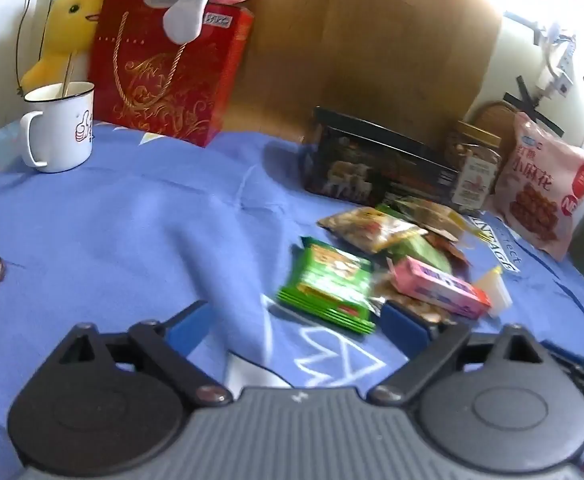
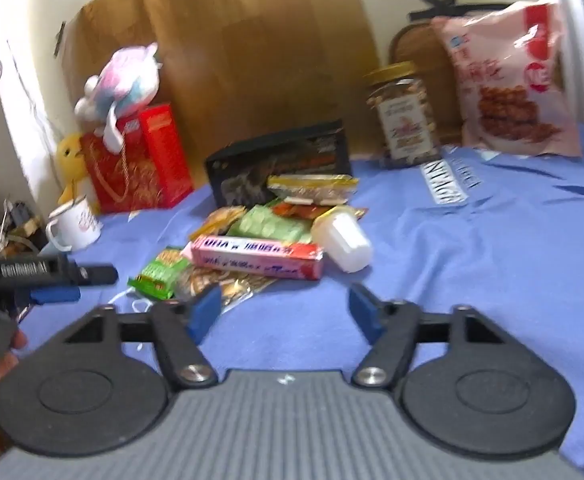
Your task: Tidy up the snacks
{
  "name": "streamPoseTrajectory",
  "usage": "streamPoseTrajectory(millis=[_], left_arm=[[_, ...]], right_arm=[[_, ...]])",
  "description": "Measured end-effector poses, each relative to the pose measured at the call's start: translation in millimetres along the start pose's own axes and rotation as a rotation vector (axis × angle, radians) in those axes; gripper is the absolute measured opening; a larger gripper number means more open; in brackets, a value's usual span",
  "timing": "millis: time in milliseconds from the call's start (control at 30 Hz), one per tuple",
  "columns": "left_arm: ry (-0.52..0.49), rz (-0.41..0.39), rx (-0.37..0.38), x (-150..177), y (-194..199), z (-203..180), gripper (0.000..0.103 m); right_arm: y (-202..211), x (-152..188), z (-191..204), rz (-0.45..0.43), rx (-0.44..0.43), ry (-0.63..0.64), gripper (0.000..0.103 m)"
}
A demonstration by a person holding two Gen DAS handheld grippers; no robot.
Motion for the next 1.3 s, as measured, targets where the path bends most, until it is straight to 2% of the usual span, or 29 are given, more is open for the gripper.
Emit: streamPoseTrajectory(millis=[67, 133, 300, 367, 400, 500, 533, 567, 767, 833, 900, 1033, 1133, 1200, 1300], left_arm=[[-0.024, 0.014, 0.031, -10.7, -0.7, -1.7, 0.070], [-0.070, 0.026, 0.085, -22.9, -4.6, -11.8, 0.060], [-0.233, 0.041, 0.138, -38.7, -30.1, -58.8, 0.047], [-0.240, 0.090, 0.165, -44.6, -45.9, -70.3, 0.040], [-0.238, 0.108, 0.184, -45.1, -53.1, -74.3, 0.040], [-0.240, 0.129, 0.160, -47.2, -66.8, -83.1, 0.038], [-0.244, 0.123, 0.158, -47.6, -66.3, -82.3, 0.032], [-0.253, 0.115, 0.164, -46.5, -64.4, -83.3, 0.020], [-0.240, 0.099, 0.134, -47.0, -54.0, -82.4, 0.016], [-0.222, 0.083, 0.141, -51.4, -46.7, -80.4, 0.016], [-0.221, 0.036, 0.158, -63.1, -36.7, -81.2, 0.016], [-0.222, -0.079, 0.165, -115.8, -29.8, -91.3, 0.016], [-0.212, -0.140, 0.147, -161.8, -48.5, -96.7, 0.016], [-0.204, -0.141, 0.121, -185.6, -69.6, -99.3, 0.017], [-0.164, -0.098, 0.099, -209.9, -112.2, -94.6, 0.020]], right_arm=[[-8.8, -4.5, -2.9, 0.021, -0.016, 0.010, 0.054], [-22.4, -12.7, -8.0, 0.053, -0.012, 0.010, 0.052], [-51.3, -32.5, -26.2, 0.131, -0.025, -0.002, 0.052], [-56.1, -39.2, -28.1, 0.144, -0.036, 0.005, 0.052], [-57.3, -42.1, -27.4, 0.149, -0.035, 0.017, 0.052], [-63.3, -45.5, -25.3, 0.163, -0.041, 0.040, 0.054], [-64.4, -46.4, -24.9, 0.158, -0.034, 0.049, 0.054], [-65.3, -47.1, -23.6, 0.155, -0.023, 0.060, 0.053], [-60.3, -48.4, -18.9, 0.136, -0.022, 0.077, 0.046], [-53.2, -51.6, -13.9, 0.106, -0.020, 0.088, 0.045], [-45.9, -64.8, -9.3, 0.053, -0.010, 0.111, 0.045], [-50.1, -114.6, -5.9, -0.041, -0.005, 0.139, 0.045], [-73.2, -159.5, -2.2, -0.105, 0.011, 0.157, 0.045], [-98.9, -188.4, -7.5, -0.102, 0.007, 0.134, 0.045], [-134.5, -212.8, -16.1, -0.065, 0.003, 0.128, 0.048]])
Point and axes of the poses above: each gripper's, at about its wrist camera, not at the fingertips, and y roughly against the way its jaws point, z to its left, x to its underside, the point moved 1 cm from there along -y, roughly the way its jaws point, and after that the axes turned 13 degrees about z, right-handed, at the moved point
